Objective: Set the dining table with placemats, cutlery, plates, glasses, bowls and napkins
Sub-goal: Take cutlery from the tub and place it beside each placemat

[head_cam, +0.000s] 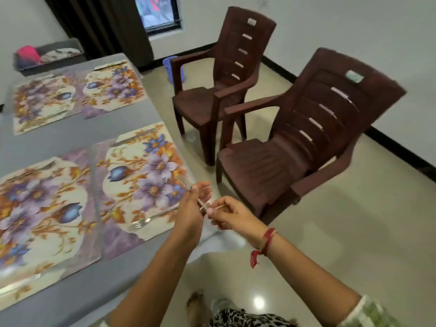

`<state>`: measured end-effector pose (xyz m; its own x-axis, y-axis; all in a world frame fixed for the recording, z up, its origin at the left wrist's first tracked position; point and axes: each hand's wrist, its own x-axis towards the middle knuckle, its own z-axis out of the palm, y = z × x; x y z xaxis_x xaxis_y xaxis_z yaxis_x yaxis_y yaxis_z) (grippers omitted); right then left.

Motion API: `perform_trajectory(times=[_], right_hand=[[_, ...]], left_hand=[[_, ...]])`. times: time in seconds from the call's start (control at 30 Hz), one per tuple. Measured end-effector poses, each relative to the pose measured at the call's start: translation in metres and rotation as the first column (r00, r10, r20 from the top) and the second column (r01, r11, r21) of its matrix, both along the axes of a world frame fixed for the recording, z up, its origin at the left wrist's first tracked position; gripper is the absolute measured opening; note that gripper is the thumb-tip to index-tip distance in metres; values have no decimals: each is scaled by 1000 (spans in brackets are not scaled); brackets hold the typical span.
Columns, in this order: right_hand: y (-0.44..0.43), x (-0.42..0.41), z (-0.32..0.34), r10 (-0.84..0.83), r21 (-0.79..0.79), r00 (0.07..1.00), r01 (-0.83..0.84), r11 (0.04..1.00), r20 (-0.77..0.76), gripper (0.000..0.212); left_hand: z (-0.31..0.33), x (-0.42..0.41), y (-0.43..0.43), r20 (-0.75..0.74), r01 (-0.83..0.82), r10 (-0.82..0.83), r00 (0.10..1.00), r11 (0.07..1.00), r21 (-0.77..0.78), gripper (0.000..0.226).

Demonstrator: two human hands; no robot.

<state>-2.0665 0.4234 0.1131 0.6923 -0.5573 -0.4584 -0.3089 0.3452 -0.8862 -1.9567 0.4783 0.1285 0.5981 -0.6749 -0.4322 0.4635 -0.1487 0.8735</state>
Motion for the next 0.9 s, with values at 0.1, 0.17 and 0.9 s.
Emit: perform_trajectory(times=[0.1, 0.17, 0.9], right_hand=[[-32, -77, -2, -93, -144, 993, 103, 984, 77, 9], [-60, -130, 2, -136, -339, 988, 153, 928, 73, 15], [-454, -349, 75, -349, -401, 921, 390, 829, 174, 14]], left_hand=[[13, -84, -44, 31, 80, -79, 996, 996, -38, 33], [18, -132, -74, -19, 157, -159, 987, 984, -87, 30], [72, -284, -449, 208, 125, -93, 974, 981, -149, 6]])
